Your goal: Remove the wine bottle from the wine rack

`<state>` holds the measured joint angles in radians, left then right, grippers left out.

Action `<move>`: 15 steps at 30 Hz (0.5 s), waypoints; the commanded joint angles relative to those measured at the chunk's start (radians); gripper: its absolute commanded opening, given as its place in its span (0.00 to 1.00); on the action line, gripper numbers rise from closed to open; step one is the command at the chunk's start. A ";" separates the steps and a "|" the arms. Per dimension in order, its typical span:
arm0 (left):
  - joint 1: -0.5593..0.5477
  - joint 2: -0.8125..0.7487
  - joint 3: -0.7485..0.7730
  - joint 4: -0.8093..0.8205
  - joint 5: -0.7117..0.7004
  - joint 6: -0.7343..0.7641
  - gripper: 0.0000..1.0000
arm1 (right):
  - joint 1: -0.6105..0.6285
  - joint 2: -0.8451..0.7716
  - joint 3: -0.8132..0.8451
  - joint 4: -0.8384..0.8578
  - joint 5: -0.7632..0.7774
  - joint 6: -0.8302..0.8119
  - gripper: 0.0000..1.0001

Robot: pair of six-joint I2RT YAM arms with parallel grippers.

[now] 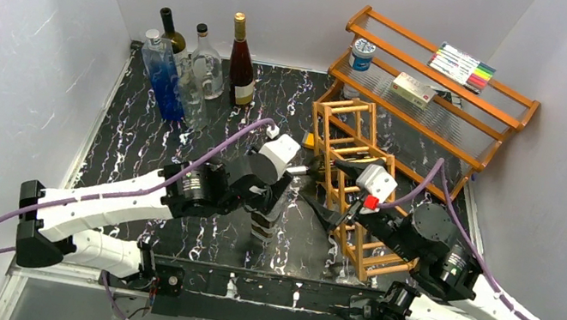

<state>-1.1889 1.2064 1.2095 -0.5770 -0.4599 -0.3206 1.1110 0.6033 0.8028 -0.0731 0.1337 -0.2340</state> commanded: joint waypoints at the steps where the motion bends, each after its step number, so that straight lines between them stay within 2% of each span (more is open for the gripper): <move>1: -0.006 -0.013 0.040 -0.044 -0.105 -0.023 0.35 | 0.001 0.000 0.013 0.028 0.023 -0.011 0.98; 2: -0.006 -0.010 0.044 -0.045 -0.111 -0.023 0.27 | 0.001 0.000 0.011 0.025 0.025 -0.012 0.98; 3: -0.004 -0.006 0.049 -0.047 -0.116 -0.021 0.22 | 0.001 0.000 0.011 0.022 0.029 -0.013 0.98; 7: 0.051 0.005 0.089 -0.051 -0.126 0.008 0.09 | 0.001 -0.004 0.009 0.013 0.042 -0.016 0.98; 15: 0.475 0.046 0.227 0.083 0.106 0.210 0.00 | 0.001 0.002 0.009 0.006 0.062 -0.019 0.98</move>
<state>-0.8944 1.2491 1.2922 -0.6300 -0.3897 -0.2550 1.1110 0.6044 0.8024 -0.1017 0.1692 -0.2424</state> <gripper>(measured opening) 0.320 0.981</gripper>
